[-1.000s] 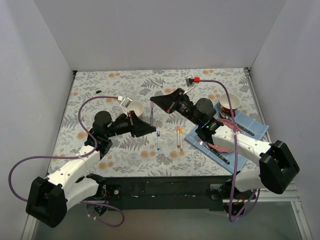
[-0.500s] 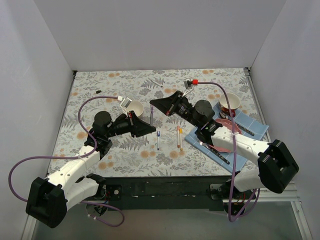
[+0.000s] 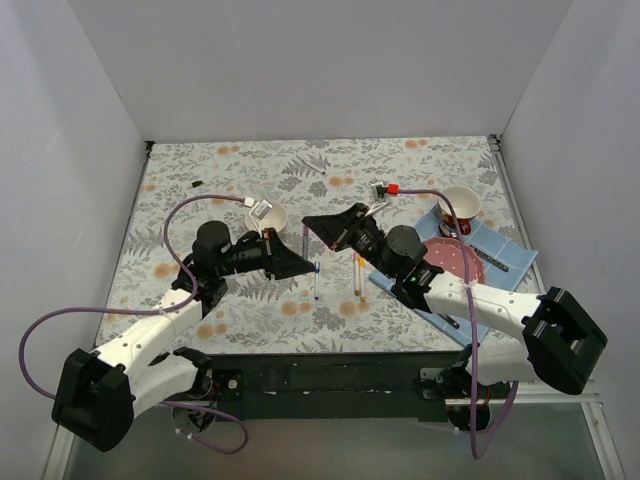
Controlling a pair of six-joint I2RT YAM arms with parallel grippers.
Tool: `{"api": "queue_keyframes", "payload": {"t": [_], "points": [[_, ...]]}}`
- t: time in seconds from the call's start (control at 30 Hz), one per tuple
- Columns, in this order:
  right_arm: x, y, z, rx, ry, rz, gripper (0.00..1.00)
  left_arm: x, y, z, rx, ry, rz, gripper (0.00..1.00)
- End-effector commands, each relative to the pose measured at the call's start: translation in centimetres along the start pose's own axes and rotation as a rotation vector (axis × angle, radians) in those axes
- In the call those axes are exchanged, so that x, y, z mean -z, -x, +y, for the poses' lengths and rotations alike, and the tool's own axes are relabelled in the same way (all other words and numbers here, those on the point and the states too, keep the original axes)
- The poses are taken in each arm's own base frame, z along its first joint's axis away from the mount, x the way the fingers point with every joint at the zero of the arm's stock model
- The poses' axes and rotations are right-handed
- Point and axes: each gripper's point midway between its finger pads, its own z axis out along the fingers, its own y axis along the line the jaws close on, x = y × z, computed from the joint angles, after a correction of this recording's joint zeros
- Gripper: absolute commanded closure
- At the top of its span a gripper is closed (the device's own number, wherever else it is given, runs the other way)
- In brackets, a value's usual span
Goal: Insert the pens into the pen caps
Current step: Push the cap all the way onto the barrel until it clicks, then place the pen on the table with the left arm
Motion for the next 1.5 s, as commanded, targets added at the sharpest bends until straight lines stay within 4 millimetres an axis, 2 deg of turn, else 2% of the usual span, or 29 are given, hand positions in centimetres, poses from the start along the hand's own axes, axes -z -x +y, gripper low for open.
{"api": "queue_keyframes", "payload": {"t": [0.0, 0.07, 0.1, 0.2, 0.3, 0.5, 0.6, 0.63, 0.7, 0.73, 0.77, 0.8, 0.83, 0.87, 0.9, 0.93, 0.97, 1.0, 1.07, 1.17, 1.2, 1.23, 1.3, 1.37, 1.43, 1.47], "points": [[3.4, -9.7, 0.3, 0.01, 0.009, 0.302, 0.99, -0.8, 6.5, -0.8, -0.131, 0.055, -0.185, 1.0], [3.9, -11.1, 0.2, 0.016, -0.002, 0.335, 0.99, -1.1, 6.9, 0.1, -0.134, 0.091, -0.18, 1.0], [4.5, -12.3, 0.9, 0.019, 0.009, 0.364, 0.99, -1.2, 7.6, 0.1, -0.145, 0.1, -0.187, 1.0], [5.4, -14.0, 1.3, 0.036, 0.003, 0.396, 0.99, -1.0, 8.7, 0.5, -0.162, 0.134, -0.214, 1.0], [5.9, -14.5, 1.7, 0.05, -0.008, 0.402, 0.99, -0.9, 9.1, 1.5, -0.165, 0.177, -0.21, 1.0], [6.4, -13.2, 1.1, 0.086, -0.073, 0.346, 0.99, -0.4, 9.4, 1.0, -0.197, 0.193, -0.217, 1.0], [6.1, -11.9, 1.2, 0.098, -0.088, 0.3, 0.99, -0.5, 8.9, 0.9, -0.184, 0.182, -0.189, 1.0], [5.7, -10.7, 1.8, 0.115, -0.086, 0.26, 0.99, -0.6, 8.5, 0.9, -0.181, 0.17, -0.167, 1.0], [5.5, -9.7, 1.5, 0.146, -0.131, 0.243, 0.99, -0.6, 7.6, 1.3, -0.158, 0.17, -0.137, 1.0], [5.5, -8.5, 1.3, 0.173, -0.162, 0.207, 0.99, -0.6, 7.1, 1.5, -0.152, 0.168, -0.121, 1.0], [5.2, -7.4, 1.9, 0.185, -0.169, 0.187, 0.99, -0.5, 6.2, 2.3, -0.121, 0.193, -0.097, 1.0], [5.4, -7.1, 1.3, 0.21, -0.2, 0.195, 0.99, -0.5, 5.7, 2.8, -0.106, 0.208, -0.083, 1.0], [5.6, -5.9, 1.4, 0.235, -0.21, 0.174, 0.99, -0.5, 5.0, 3.5, -0.094, 0.222, -0.056, 1.0], [5.6, -5.1, 1.5, 0.245, -0.227, 0.161, 0.99, -0.2, 3.6, 4.8, -0.038, 0.276, -0.012, 1.0], [6.1, -4.7, 0.4, 0.275, -0.269, 0.172, 0.98, -0.3, 2.8, 5.5, -0.018, 0.315, 0.014, 1.0], [6.6, -3.4, 0.7, 0.279, -0.273, 0.148, 0.95, -0.3, 1.8, 6.3, -0.005, 0.36, 0.046, 1.0], [7.0, -2.7, 0.3, 0.29, -0.292, 0.141, 0.92, 0.1, 0.1, 8.5, 0.045, 0.473, 0.084, 1.0], [7.5, -1.9, -0.5, 0.31, -0.319, 0.133, 0.87, -0.6, -1.6, 8.3, 0.045, 0.489, 0.137, 1.0], [8.4, -0.2, -0.3, 0.32, -0.322, 0.098, 0.85, -1.5, -4.3, 9.4, 0.107, 0.559, 0.207, 1.0], [9.9, 1.7, -0.9, 0.332, -0.361, 0.06, 0.81, -4.1, -6.5, 9.3, 0.17, 0.597, 0.27, 1.0], [10.3, 2.0, -1.4, 0.339, -0.376, 0.053, 0.78, -4.9, -8.4, 10.5, 0.183, 0.651, 0.321, 1.0], [10.9, 2.6, -1.3, 0.339, -0.38, 0.035, 0.77, -5.9, -8.2, 10.3, 0.187, 0.655, 0.322, 1.0], [11.5, 3.4, -1.5, 0.342, -0.396, 0.014, 0.75, -6.9, -10.7, 11.8, 0.237, 0.716, 0.39, 1.0], [12.7, 3.9, -1.9, 0.35, -0.421, 0.005, 0.75, -8.0, -11.1, 12.4, 0.246, 0.737, 0.405, 1.0], [13.7, 4.7, -1.9, 0.351, -0.428, -0.03, 0.75, -8.8, -12.9, 13.2, 0.278, 0.758, 0.452, 1.0], [14.0, 4.9, -2.0, 0.352, -0.434, -0.038, 0.74, -9.3, -12.7, 13.3, 0.286, 0.756, 0.453, 0.99]]}}
